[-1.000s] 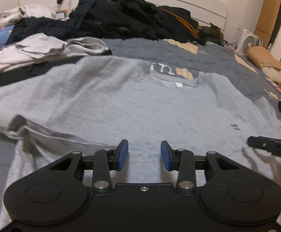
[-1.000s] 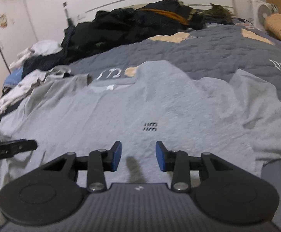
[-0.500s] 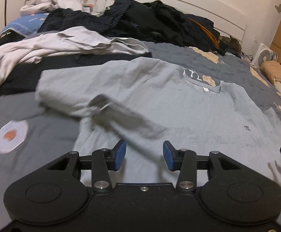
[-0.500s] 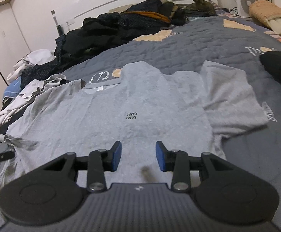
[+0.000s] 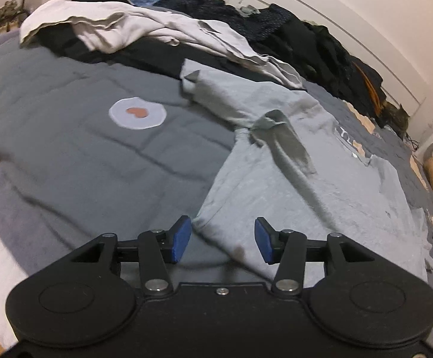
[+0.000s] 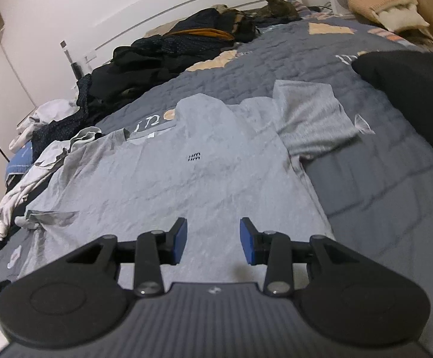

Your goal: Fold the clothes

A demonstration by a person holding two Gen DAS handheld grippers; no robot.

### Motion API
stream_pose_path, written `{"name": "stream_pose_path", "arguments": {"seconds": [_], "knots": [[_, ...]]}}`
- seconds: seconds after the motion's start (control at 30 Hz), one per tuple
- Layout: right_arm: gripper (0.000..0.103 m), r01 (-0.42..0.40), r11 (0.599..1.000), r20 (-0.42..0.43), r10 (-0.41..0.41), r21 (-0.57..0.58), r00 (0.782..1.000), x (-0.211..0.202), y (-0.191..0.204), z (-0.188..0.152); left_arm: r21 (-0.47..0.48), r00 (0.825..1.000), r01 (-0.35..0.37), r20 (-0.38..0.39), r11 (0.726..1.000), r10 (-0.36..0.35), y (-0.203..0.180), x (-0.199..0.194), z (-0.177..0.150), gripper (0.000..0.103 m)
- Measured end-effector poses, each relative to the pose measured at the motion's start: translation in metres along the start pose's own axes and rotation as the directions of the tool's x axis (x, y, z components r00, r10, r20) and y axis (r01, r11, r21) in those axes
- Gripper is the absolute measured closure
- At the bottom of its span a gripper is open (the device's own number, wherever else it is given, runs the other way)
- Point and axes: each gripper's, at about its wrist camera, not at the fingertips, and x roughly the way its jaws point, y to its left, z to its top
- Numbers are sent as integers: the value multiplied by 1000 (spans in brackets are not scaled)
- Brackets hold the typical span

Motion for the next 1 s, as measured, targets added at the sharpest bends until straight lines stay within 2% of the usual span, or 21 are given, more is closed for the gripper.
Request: {"name": "stream_pose_path", "arguments": {"seconds": [0.13, 0.4, 0.47, 0.5, 0.53, 0.63, 0.73, 0.83, 1.0], "knots": [[65, -1, 1000, 2, 1, -21, 1000, -5, 9, -8, 119, 998, -45, 41, 992, 40, -6, 2, 0, 56], [65, 16, 999, -15, -16, -50, 1000, 5, 14, -11, 287, 997, -80, 45, 955, 70, -24, 31, -2, 58], [65, 16, 998, -18, -18, -63, 1000, 7, 16, -12, 311, 998, -69, 31, 948, 63, -27, 38, -5, 66], [65, 16, 998, -21, -17, -67, 1000, 8, 17, -12, 313, 998, -60, 17, 948, 58, -28, 41, -5, 75], [65, 14, 998, -23, -16, -68, 1000, 9, 18, -12, 310, 998, -54, 5, 949, 56, -27, 43, -5, 83], [65, 9, 998, -33, -11, -60, 999, 12, 17, -12, 240, 999, -34, -20, 970, 39, -18, 45, -1, 95], [65, -7, 1000, -54, 6, -22, 999, 15, 13, -12, 120, 999, 18, -38, 993, -14, -3, 34, 6, 97], [65, -6, 1000, -62, 7, 6, 998, 14, 8, -12, 19, 997, 49, -63, 999, -48, 12, 17, 8, 97], [65, -1, 1000, -58, 0, -7, 998, 10, 6, -11, -60, 990, 68, -120, 996, -74, 24, 6, 5, 93]]}}
